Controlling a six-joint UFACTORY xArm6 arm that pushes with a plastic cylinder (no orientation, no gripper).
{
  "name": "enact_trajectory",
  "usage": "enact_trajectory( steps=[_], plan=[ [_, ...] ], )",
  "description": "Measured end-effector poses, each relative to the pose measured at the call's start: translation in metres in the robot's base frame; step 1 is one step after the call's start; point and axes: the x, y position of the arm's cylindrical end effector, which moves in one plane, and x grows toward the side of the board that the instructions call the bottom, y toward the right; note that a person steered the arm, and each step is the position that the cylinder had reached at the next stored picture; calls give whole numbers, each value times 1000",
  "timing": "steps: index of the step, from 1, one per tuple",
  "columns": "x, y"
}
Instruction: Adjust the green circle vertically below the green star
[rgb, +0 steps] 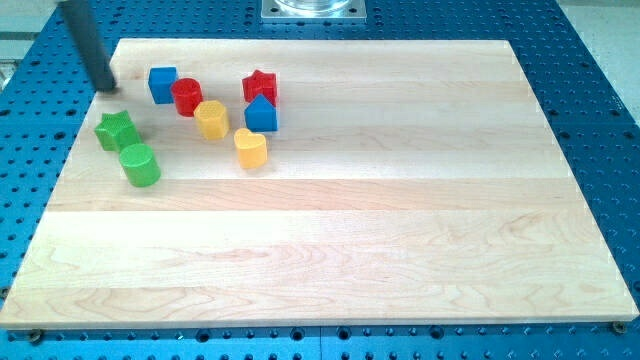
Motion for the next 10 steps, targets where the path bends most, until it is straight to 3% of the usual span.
enact_trajectory(
  steps=[1,3,4,6,8,10],
  plan=[
    [11,-2],
    [78,-1],
    [92,30],
    [82,53],
    [125,68],
    [109,96]
  ],
)
